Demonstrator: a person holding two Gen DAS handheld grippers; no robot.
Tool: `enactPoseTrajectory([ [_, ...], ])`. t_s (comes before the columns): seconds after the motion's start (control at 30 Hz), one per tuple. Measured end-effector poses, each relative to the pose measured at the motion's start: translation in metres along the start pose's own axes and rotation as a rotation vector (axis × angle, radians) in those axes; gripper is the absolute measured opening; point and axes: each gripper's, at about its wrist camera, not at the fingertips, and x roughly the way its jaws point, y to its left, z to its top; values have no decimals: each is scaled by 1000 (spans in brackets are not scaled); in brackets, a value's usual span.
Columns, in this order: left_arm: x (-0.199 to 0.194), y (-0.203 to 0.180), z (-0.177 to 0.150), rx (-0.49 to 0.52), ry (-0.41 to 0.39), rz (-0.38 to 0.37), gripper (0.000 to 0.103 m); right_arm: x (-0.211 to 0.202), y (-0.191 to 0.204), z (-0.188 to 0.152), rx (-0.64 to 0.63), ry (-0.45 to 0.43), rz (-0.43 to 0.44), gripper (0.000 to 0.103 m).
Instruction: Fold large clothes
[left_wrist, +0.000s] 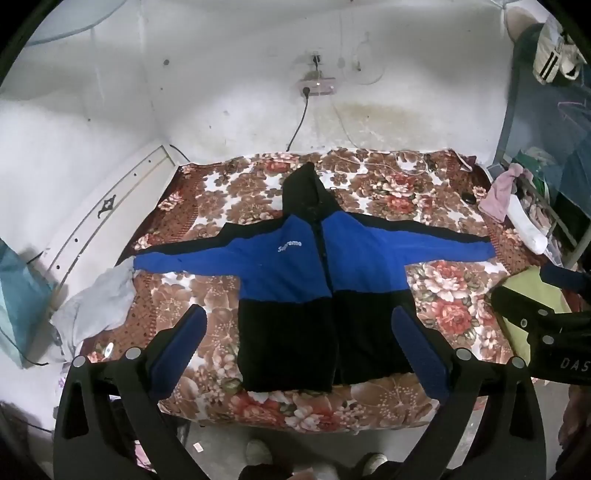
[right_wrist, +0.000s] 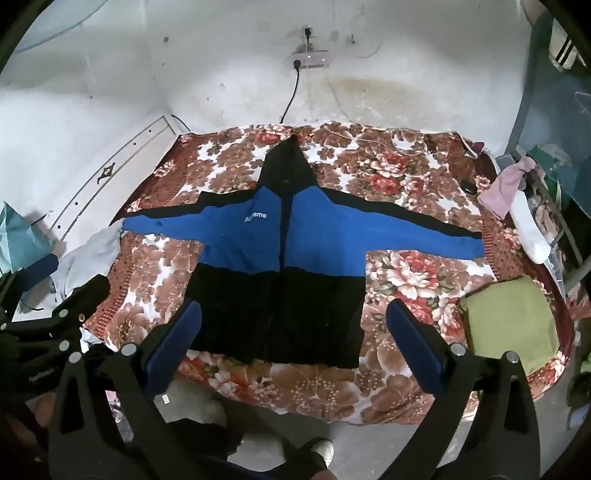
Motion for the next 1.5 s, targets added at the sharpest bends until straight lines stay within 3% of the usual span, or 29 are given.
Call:
enactPoseTrajectory([
  [1.5,6,2,0,5,13,-8,98,-1,-4,12,14,-2,-2,98],
])
